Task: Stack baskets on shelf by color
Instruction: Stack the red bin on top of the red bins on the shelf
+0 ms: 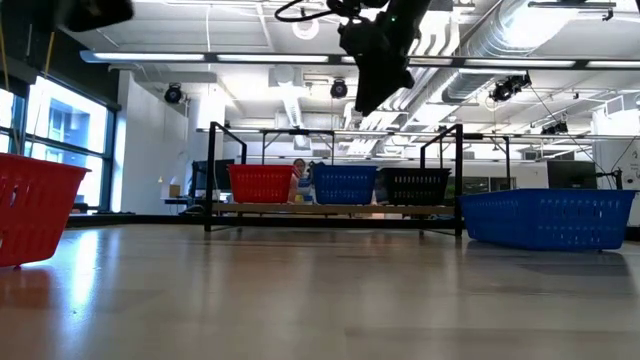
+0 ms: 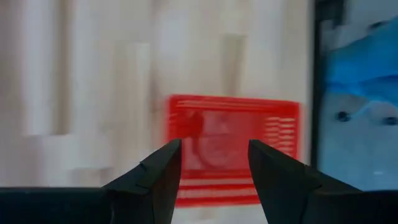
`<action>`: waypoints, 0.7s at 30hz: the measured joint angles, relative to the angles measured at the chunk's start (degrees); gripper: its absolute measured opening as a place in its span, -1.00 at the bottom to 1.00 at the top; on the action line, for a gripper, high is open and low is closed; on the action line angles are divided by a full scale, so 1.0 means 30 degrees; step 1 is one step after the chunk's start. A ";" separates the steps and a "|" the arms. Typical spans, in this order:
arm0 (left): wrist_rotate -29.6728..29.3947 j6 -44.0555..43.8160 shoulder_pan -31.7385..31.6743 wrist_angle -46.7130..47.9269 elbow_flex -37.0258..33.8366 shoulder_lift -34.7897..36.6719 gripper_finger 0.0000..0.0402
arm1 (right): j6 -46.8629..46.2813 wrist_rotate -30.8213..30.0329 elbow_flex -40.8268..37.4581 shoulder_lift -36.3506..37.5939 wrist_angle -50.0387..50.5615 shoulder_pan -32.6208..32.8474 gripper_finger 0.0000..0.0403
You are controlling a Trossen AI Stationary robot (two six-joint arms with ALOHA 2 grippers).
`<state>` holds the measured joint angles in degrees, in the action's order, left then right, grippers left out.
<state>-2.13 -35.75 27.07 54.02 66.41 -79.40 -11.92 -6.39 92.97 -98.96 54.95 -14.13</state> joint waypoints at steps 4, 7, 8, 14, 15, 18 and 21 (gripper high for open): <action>-0.0079 -0.1552 0.1466 -0.1413 -0.0623 0.0000 -0.13 | -0.0797 0.0007 0.0000 0.0000 0.0880 0.0753 -0.47; -0.0416 -0.2446 0.2379 -0.1768 -0.0841 -0.0228 -0.13 | -0.1281 0.0000 0.0000 0.0000 0.1366 0.1328 -0.47; -0.0495 -0.2769 0.2697 -0.1836 -0.0958 -0.0318 -0.13 | -0.1431 0.0001 0.0000 0.0000 0.1513 0.1524 -0.47; -0.0592 -0.4303 0.4453 -0.3902 -0.1733 -0.1024 -0.13 | -0.2085 -0.0357 0.0000 0.0000 0.2247 0.2538 -0.47; -0.0681 -0.4472 0.4691 -0.4310 -0.1763 -0.1236 -0.13 | -0.2086 -0.0577 0.0000 0.0000 0.2414 0.2691 -0.47; -0.0883 -0.5076 0.5345 -0.4711 -0.1769 -0.1821 -0.13 | -0.2467 -0.1018 0.0000 -0.0007 0.2654 0.3112 -0.47; -0.0898 -0.5418 0.5794 -0.5025 -0.1776 -0.2586 -0.13 | -0.2822 -0.1177 0.0000 -0.0007 0.2953 0.3371 -0.47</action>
<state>-4.82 -52.01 44.45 38.95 61.08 -87.15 -20.39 -9.92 92.97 -98.98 63.81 -4.01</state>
